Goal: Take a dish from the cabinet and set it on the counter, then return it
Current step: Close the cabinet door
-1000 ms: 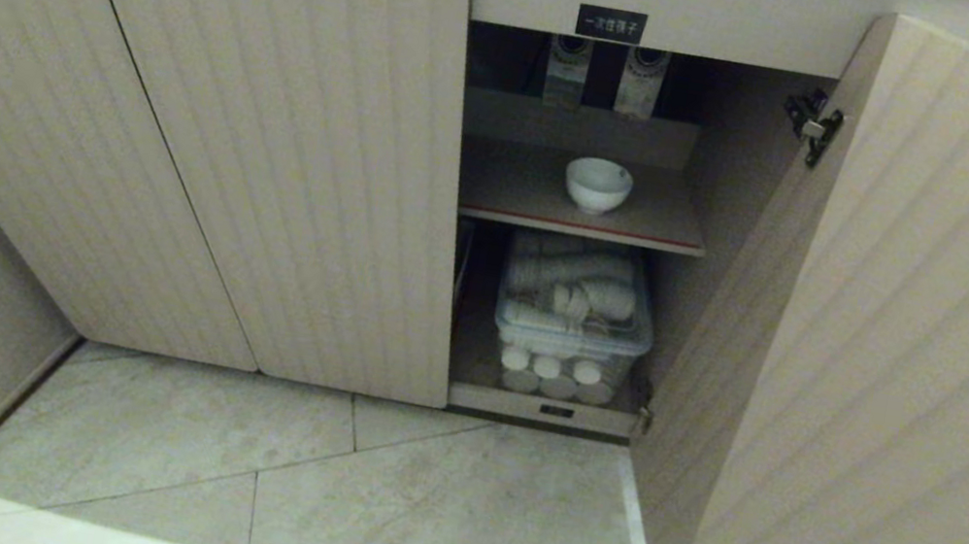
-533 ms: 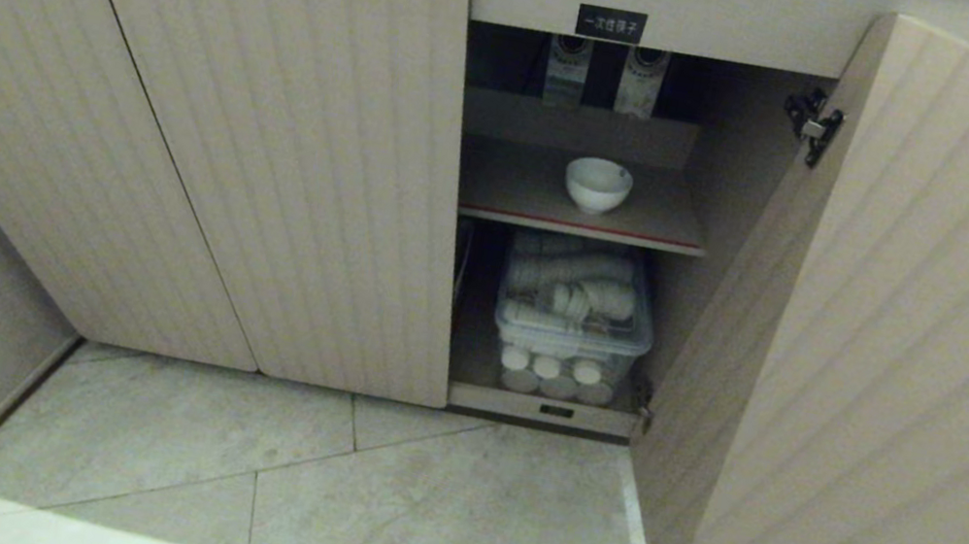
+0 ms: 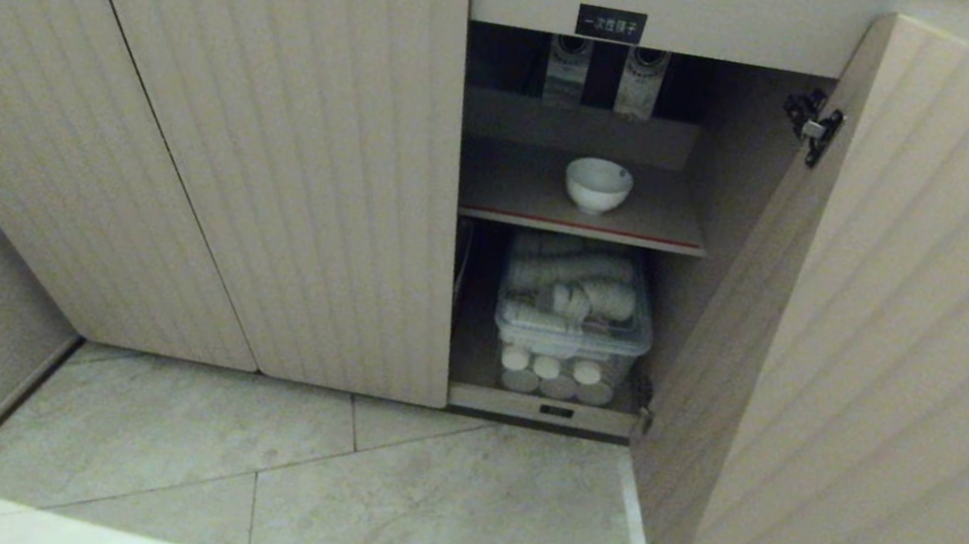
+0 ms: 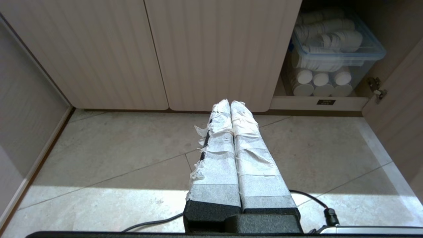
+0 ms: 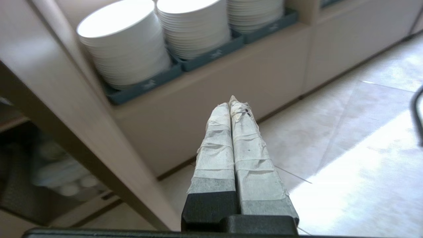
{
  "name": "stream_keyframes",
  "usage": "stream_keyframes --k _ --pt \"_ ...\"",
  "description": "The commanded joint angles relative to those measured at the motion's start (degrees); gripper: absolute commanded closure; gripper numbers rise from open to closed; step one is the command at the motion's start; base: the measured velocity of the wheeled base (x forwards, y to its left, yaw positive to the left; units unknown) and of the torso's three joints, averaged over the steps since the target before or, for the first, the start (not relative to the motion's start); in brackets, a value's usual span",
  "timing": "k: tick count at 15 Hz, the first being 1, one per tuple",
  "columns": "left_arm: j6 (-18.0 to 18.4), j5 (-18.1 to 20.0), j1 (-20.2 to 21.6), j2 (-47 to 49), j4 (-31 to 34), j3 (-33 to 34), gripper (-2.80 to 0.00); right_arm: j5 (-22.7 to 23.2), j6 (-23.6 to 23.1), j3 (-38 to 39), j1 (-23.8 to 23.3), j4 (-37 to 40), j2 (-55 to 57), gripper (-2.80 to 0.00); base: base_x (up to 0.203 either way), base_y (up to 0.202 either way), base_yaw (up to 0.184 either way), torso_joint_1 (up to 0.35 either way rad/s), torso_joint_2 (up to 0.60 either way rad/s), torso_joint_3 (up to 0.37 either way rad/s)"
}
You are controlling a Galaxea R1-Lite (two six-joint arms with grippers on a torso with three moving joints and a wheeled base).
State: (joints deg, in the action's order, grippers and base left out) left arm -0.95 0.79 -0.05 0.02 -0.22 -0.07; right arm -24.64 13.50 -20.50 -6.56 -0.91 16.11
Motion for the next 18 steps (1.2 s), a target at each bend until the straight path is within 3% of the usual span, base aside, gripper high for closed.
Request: stream_keyframes --k 1,7,9,10,18 --pt "-0.02 0.0 -0.02 -0.02 -0.04 0.05 0.0 2.5 1.01 -1.9 -2.04 -0.75 4.96 0.0 0.0 0.0 0.0 0.0 0.0 0.0" --pt "-0.02 0.0 -0.03 -0.02 -0.04 0.0 0.0 3.03 1.44 -4.82 0.5 -5.96 10.18 0.0 0.0 0.0 0.0 0.0 0.0 0.0" --pt "-0.02 0.0 0.04 -0.02 -0.04 0.0 0.0 8.33 1.53 -5.06 0.57 -10.5 11.7 0.0 0.0 0.0 0.0 0.0 0.0 0.0" --pt "-0.02 0.0 -0.04 -0.02 -0.04 -0.01 0.0 8.86 2.12 -5.34 0.58 -11.86 12.77 0.0 0.0 0.0 0.0 0.0 0.0 0.0" --pt "-0.02 0.0 -0.04 -0.02 -0.04 -0.01 0.0 9.66 3.62 -6.22 0.58 -15.35 15.61 0.0 0.0 0.0 0.0 0.0 0.0 0.0"
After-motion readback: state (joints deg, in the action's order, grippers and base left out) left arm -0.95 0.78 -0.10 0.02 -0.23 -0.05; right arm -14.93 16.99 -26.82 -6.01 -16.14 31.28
